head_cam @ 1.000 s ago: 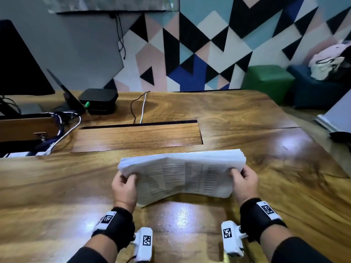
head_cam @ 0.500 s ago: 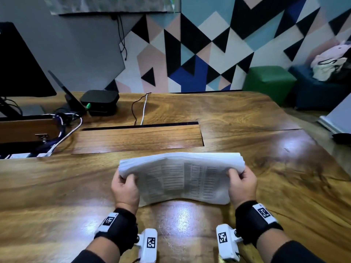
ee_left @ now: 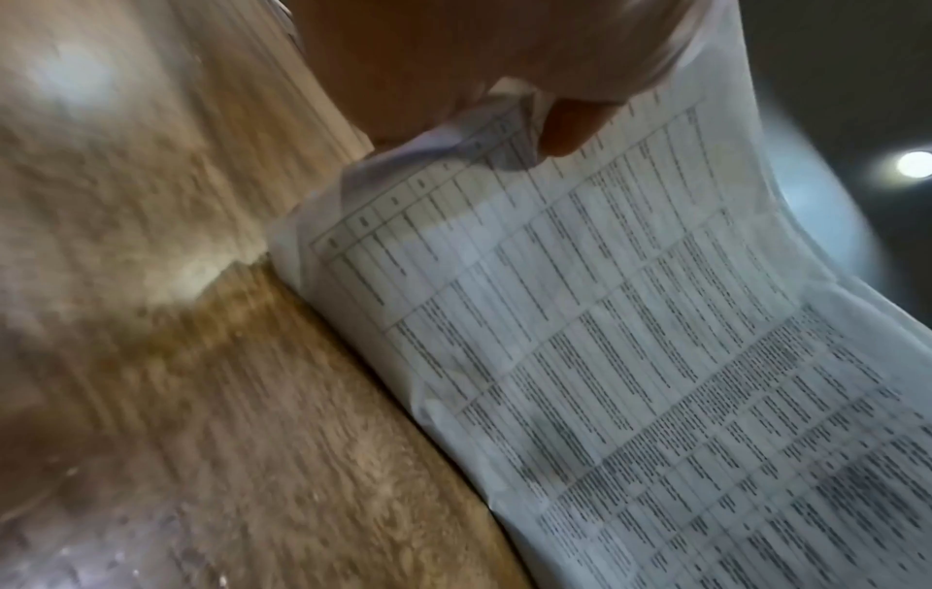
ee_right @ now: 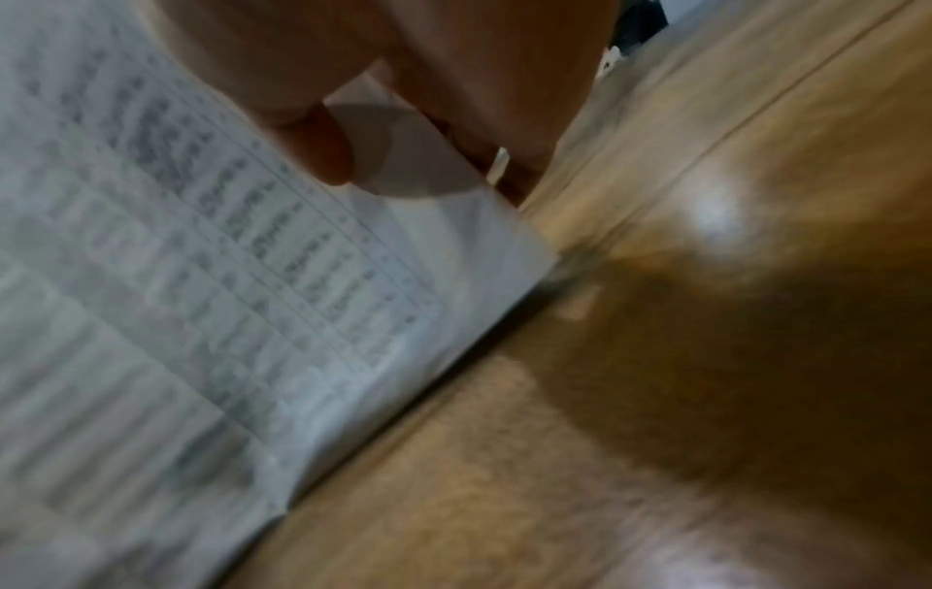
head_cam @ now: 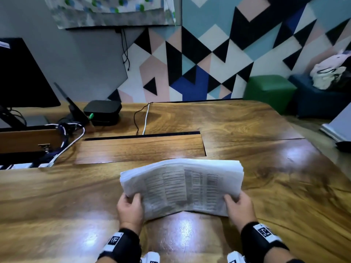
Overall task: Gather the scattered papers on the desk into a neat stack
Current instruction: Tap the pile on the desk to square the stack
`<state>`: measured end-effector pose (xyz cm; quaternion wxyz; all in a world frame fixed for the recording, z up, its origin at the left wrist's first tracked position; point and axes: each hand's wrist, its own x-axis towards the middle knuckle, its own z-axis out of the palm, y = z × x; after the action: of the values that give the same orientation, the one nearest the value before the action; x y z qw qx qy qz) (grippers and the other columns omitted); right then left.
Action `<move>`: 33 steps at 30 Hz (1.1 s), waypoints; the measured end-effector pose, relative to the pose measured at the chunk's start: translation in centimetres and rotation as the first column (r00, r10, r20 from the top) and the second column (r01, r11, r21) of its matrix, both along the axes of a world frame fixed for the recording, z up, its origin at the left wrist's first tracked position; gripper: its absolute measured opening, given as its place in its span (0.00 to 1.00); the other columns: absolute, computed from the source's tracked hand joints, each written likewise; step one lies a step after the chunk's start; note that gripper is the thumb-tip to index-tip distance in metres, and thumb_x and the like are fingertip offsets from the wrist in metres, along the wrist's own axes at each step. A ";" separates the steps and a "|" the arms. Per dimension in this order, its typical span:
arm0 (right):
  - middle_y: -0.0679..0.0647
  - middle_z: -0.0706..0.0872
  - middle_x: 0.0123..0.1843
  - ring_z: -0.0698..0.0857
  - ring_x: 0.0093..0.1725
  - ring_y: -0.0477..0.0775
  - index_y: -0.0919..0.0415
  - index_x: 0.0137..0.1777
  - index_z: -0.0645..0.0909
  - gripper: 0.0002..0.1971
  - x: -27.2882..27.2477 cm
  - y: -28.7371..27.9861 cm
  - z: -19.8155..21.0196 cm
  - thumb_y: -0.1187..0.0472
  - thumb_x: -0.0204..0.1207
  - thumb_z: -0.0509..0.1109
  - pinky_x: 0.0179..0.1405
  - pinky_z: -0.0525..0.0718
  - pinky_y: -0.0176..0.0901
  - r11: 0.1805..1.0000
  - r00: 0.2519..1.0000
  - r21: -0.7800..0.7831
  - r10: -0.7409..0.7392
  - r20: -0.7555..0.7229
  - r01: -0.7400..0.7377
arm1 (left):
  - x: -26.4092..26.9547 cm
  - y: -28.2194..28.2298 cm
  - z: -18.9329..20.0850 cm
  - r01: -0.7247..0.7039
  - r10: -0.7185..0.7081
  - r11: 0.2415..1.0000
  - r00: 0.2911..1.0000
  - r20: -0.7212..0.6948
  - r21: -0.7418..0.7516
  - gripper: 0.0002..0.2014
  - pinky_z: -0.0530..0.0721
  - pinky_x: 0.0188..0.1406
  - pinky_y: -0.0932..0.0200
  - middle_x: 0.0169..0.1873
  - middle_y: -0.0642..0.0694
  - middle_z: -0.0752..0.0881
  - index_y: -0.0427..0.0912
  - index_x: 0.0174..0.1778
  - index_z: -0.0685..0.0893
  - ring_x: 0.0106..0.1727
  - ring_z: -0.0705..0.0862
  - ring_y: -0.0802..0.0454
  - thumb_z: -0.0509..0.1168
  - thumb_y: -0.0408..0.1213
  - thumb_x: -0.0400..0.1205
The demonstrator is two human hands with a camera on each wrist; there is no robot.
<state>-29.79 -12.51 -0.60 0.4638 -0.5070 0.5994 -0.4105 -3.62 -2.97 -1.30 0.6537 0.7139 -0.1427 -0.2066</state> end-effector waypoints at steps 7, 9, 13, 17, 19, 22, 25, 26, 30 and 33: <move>0.43 0.83 0.25 0.75 0.25 0.39 0.50 0.32 0.78 0.07 1.3 -3.2 9.0 0.61 0.68 0.69 0.28 0.77 0.41 0.923 0.981 -0.347 0.114 -0.160 -0.164 | 2.3 -0.6 7.8 0.132 -0.179 0.983 0.820 0.543 0.125 0.42 0.71 0.73 0.56 0.73 0.45 0.73 0.41 0.82 0.62 0.69 0.72 0.57 0.69 0.40 0.70; 0.48 0.79 0.25 0.78 0.32 0.49 0.49 0.31 0.77 0.04 1.8 -3.5 11.6 0.51 0.62 0.66 0.37 0.79 0.51 0.857 0.940 -0.444 0.121 -0.320 -0.261 | 2.3 -1.5 10.7 0.351 -0.393 0.910 0.562 0.728 0.220 0.42 0.63 0.81 0.58 0.77 0.50 0.71 0.42 0.81 0.64 0.78 0.68 0.59 0.70 0.42 0.70; 0.42 0.79 0.28 0.75 0.38 0.48 0.53 0.32 0.80 0.12 3.1 -3.3 15.5 0.46 0.60 0.62 0.51 0.70 0.51 0.756 0.876 -0.546 0.072 -0.476 -0.359 | 0.8 -3.7 13.6 0.728 -0.682 0.652 0.441 0.584 0.211 0.15 0.79 0.53 0.71 0.50 0.64 0.88 0.48 0.58 0.83 0.52 0.83 0.72 0.69 0.28 0.77; 0.44 0.84 0.34 0.77 0.40 0.44 0.52 0.36 0.80 0.09 2.6 -3.1 16.7 0.48 0.62 0.65 0.55 0.68 0.49 0.726 0.838 -0.556 0.049 -0.544 -0.404 | 0.0 -4.2 12.4 0.723 -0.656 0.691 0.638 0.403 -0.018 0.11 0.82 0.50 0.68 0.42 0.60 0.91 0.47 0.51 0.84 0.46 0.85 0.66 0.67 0.29 0.76; 0.44 0.86 0.35 0.82 0.38 0.40 0.51 0.39 0.80 0.05 1.7 -3.6 16.9 0.56 0.63 0.71 0.50 0.77 0.41 0.754 0.919 -0.584 0.066 -0.389 -0.301 | -0.3 -4.1 11.9 0.667 -0.605 0.737 0.723 0.333 -0.110 0.10 0.84 0.50 0.66 0.41 0.59 0.92 0.46 0.51 0.83 0.45 0.87 0.65 0.67 0.32 0.75; 0.48 0.86 0.37 0.83 0.36 0.38 0.53 0.44 0.81 0.14 1.2 -4.3 15.7 0.74 0.66 0.73 0.39 0.81 0.31 0.887 0.961 -0.444 0.221 0.168 -0.126 | -0.6 -3.8 11.5 0.611 -0.566 0.769 0.787 0.243 -0.188 0.14 0.85 0.60 0.56 0.50 0.51 0.93 0.41 0.57 0.83 0.54 0.89 0.55 0.68 0.34 0.75; 0.48 0.90 0.35 0.86 0.40 0.45 0.55 0.38 0.84 0.12 2.2 -4.0 14.3 0.75 0.68 0.69 0.41 0.84 0.37 0.952 0.885 -0.272 0.245 0.396 -0.142 | -1.0 -3.5 11.2 0.549 -0.517 0.798 0.835 0.186 -0.249 0.17 0.85 0.63 0.52 0.56 0.42 0.91 0.36 0.62 0.82 0.58 0.89 0.50 0.70 0.34 0.77; 0.45 0.91 0.33 0.86 0.37 0.40 0.56 0.37 0.84 0.13 2.7 -3.5 13.8 0.76 0.71 0.67 0.38 0.84 0.32 0.952 0.909 -0.269 0.236 0.344 -0.146 | -1.3 -3.4 11.0 0.524 -0.498 0.810 0.852 0.164 -0.262 0.15 0.86 0.59 0.54 0.55 0.43 0.92 0.36 0.62 0.82 0.57 0.89 0.50 0.70 0.32 0.79; 0.41 0.88 0.26 0.82 0.28 0.37 0.59 0.36 0.82 0.16 3.4 -1.7 10.3 0.80 0.72 0.65 0.31 0.83 0.35 0.958 0.964 -0.282 0.114 0.239 -0.043 | -2.8 -2.2 8.8 0.415 -0.405 0.868 0.909 0.092 -0.272 0.14 0.87 0.37 0.66 0.36 0.53 0.94 0.39 0.46 0.84 0.40 0.89 0.54 0.62 0.15 0.79; 0.42 0.90 0.31 0.85 0.33 0.40 0.56 0.37 0.84 0.12 3.3 -1.1 9.2 0.75 0.71 0.67 0.39 0.86 0.43 0.956 0.963 -0.293 0.110 0.245 -0.035 | -3.0 -1.9 8.9 0.380 -0.365 0.873 0.925 0.108 -0.306 0.16 0.84 0.34 0.68 0.29 0.55 0.91 0.37 0.41 0.81 0.33 0.85 0.64 0.58 0.11 0.78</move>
<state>-26.53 -13.57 8.56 0.4748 -0.5326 0.4490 -0.5379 -6.60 -4.85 7.61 0.7057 0.5614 -0.3244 -0.2856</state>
